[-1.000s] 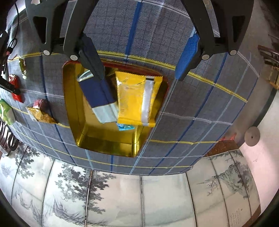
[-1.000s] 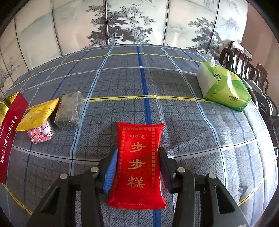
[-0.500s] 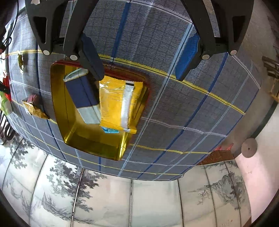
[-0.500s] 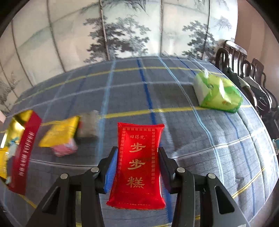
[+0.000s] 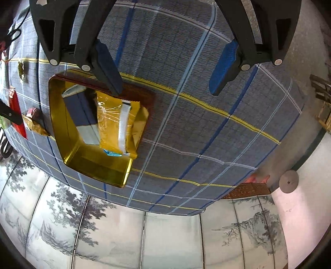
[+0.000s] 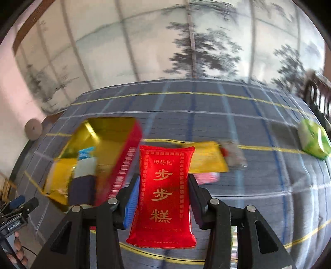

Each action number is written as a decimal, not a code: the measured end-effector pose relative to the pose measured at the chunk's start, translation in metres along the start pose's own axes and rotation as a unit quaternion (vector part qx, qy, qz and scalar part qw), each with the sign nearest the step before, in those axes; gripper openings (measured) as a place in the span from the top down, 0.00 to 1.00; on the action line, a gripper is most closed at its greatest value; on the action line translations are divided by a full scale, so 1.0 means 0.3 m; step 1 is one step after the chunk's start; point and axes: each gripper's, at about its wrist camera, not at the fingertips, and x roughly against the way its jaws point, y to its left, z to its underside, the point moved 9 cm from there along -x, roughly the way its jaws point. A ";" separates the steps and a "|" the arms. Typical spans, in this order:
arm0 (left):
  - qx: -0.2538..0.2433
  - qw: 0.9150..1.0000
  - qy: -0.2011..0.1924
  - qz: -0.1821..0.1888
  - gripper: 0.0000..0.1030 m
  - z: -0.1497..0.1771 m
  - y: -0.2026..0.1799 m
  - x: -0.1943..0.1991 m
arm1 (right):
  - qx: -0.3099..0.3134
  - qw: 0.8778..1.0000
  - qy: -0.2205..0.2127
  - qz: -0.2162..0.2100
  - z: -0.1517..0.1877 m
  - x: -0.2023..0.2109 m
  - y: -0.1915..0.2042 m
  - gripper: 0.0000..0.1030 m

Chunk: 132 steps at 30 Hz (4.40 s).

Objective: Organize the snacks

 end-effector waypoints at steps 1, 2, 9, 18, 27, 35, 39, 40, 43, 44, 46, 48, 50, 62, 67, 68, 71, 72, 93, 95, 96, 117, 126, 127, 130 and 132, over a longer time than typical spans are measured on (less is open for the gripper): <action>0.001 1.000 0.000 -0.001 0.20 0.002 0.006 0.002 | 0.008 1.000 0.002 -0.010 0.001 -0.008 0.047 0.56; 0.002 1.000 0.000 -0.001 0.19 0.003 0.012 0.004 | 0.014 1.000 0.005 -0.016 0.004 -0.014 0.081 0.56; 0.011 1.000 0.000 -0.009 0.19 0.011 0.064 0.011 | 0.049 0.998 0.020 -0.044 0.016 -0.054 0.252 0.56; 0.020 1.000 0.002 -0.015 0.19 0.017 0.099 0.019 | 0.078 0.995 0.037 -0.050 0.030 -0.110 0.364 0.56; 0.018 1.000 -0.005 -0.016 0.17 0.011 0.101 0.031 | 0.099 0.994 0.043 -0.032 0.038 -0.159 0.396 0.56; 0.022 1.000 -0.004 -0.020 0.17 0.015 0.110 0.040 | 0.098 0.994 0.045 -0.020 0.036 -0.188 0.397 0.56; 0.024 0.999 -0.003 -0.024 0.17 0.020 0.123 0.042 | 0.099 0.994 0.048 -0.027 0.051 -0.197 0.406 0.55; 0.024 0.999 -0.002 -0.025 0.17 0.020 0.124 0.043 | 0.100 0.994 0.045 -0.026 0.051 -0.193 0.406 0.55; 0.026 0.999 -0.002 -0.025 0.16 0.021 0.126 0.044 | 0.106 0.993 0.045 -0.026 0.054 -0.191 0.410 0.53; 0.026 0.999 -0.002 -0.025 0.16 0.022 0.127 0.044 | 0.108 0.993 0.045 -0.027 0.054 -0.190 0.411 0.52; 0.025 0.999 -0.001 -0.024 0.16 0.021 0.123 0.042 | 0.110 0.993 0.041 -0.028 0.052 -0.184 0.413 0.48; 0.024 0.999 0.000 -0.023 0.16 0.024 0.117 0.042 | 0.114 0.992 0.037 -0.031 0.050 -0.174 0.415 0.44; 0.022 1.000 0.000 -0.022 0.16 0.023 0.108 0.042 | 0.117 0.992 0.034 -0.029 0.049 -0.162 0.410 0.42; -0.008 1.000 -0.008 -0.002 0.16 0.009 -0.022 0.060 | 0.086 0.996 0.004 -0.012 0.059 -0.004 0.192 0.42; -0.023 1.000 -0.009 0.011 0.16 0.007 -0.093 0.061 | 0.071 0.997 0.014 0.033 0.121 0.048 -0.018 0.42; -0.025 1.000 -0.009 0.014 0.16 0.005 -0.104 0.061 | 0.068 0.997 0.018 0.040 0.134 0.053 -0.052 0.42; -0.035 0.999 -0.008 0.019 0.16 0.005 -0.144 0.058 | 0.053 0.996 0.033 0.058 0.188 0.064 -0.161 0.42; -0.039 0.999 -0.008 0.022 0.16 0.006 -0.161 0.057 | 0.047 0.996 0.040 0.060 0.206 0.064 -0.193 0.42; -0.096 0.995 -0.005 0.041 0.16 -0.001 -0.371 0.055 | 0.009 0.995 0.079 0.053 0.336 -0.017 -0.327 0.75; -0.100 0.994 -0.003 0.043 0.16 -0.003 -0.393 0.052 | 0.014 0.996 0.077 0.051 0.333 -0.020 -0.327 0.75; -0.104 0.994 -0.003 0.044 0.16 -0.003 -0.404 0.052 | 0.015 0.996 0.075 0.050 0.332 -0.019 -0.328 0.76; -0.157 0.983 0.002 0.090 0.16 -0.104 -0.746 0.017 | 0.021 0.994 0.013 0.108 0.137 -0.127 -0.620 0.78; -0.180 0.973 0.028 0.143 0.10 -0.151 -0.955 -0.037 | -0.002 0.993 0.004 0.115 0.101 -0.141 -0.738 0.78; -0.179 0.972 0.034 0.147 0.10 -0.154 -0.973 -0.045 | -0.010 0.994 0.003 0.112 0.100 -0.141 -0.750 0.78; -0.178 0.968 0.057 0.164 0.08 -0.164 -1.030 -0.072 | -0.015 0.994 0.003 0.109 0.100 -0.142 -0.756 0.78; -0.173 0.967 0.070 0.175 0.05 -0.174 -1.064 -0.090 | -0.013 0.994 0.003 0.111 0.099 -0.142 -0.760 0.78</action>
